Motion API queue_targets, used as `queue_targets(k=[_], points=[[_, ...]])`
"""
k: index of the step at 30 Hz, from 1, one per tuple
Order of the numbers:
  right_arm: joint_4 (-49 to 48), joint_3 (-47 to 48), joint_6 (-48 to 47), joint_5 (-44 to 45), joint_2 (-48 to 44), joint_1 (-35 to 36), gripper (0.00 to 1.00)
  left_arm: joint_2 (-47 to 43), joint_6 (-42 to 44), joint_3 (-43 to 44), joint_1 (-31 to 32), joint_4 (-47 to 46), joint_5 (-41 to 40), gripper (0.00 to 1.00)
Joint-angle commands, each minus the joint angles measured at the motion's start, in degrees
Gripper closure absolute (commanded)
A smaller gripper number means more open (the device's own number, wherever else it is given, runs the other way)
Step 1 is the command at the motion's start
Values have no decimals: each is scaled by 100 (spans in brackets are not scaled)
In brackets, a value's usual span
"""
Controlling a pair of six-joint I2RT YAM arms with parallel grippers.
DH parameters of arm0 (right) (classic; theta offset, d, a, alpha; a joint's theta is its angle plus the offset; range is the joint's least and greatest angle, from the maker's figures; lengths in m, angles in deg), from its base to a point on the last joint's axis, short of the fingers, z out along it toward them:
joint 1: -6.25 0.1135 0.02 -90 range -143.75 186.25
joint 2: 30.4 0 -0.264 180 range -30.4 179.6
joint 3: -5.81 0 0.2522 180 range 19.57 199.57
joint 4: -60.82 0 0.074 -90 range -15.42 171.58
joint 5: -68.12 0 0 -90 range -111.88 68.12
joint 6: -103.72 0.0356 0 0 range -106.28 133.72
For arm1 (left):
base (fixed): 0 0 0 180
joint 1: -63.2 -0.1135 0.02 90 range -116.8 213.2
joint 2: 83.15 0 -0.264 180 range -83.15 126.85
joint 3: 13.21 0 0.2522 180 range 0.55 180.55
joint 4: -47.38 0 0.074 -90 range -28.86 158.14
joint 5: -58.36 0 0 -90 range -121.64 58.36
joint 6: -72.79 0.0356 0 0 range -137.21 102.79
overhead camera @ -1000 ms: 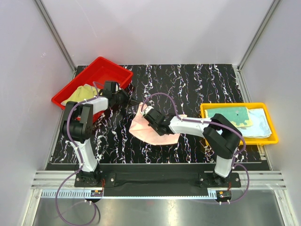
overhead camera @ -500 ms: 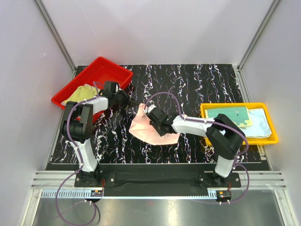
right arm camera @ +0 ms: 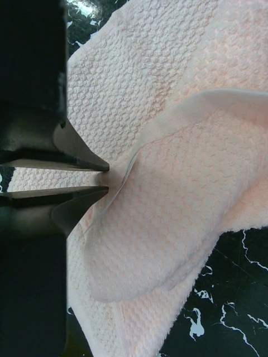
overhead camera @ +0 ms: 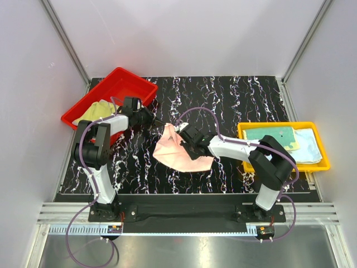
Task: Fold and stack the towels
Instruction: Flatten out the crumpled towel
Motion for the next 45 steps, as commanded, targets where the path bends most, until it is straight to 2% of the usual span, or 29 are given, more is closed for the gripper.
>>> queue_targets(k=[1, 8, 19, 21, 22, 25, 32, 38, 41, 45], points=[[-98, -15, -22, -70, -126, -28, 76, -148, 109, 228, -42, -83, -103, 100], [-80, 29, -31, -35, -29, -28, 79, -148, 109, 228, -33, -83, -103, 100], [60, 108, -22, -17, 147, -36, 78, -130, 118, 255, -33, -74, -104, 100], [17, 73, -31, -9, 103, -28, 82, -139, 144, 264, -33, -65, -138, 100], [-10, 73, -31, 9, 85, -28, 90, -139, 144, 264, -33, -39, -139, 100], [34, 117, -49, 44, -29, -28, 100, -165, 171, 272, -33, -21, -139, 100], [622, 319, -171, 369, -608, -28, 100, -586, 259, 290, -25, 145, -191, 100], [956, 530, -171, 1185, -1030, -80, 100, -1166, 206, 211, -7, 146, -200, 100], [1403, 1004, -347, 1634, -1241, -133, 100, -1517, 101, 281, -16, 155, -191, 100], [1800, 1637, -549, 1618, -1479, -229, 100, -1773, 30, 483, -7, 260, -95, 100]])
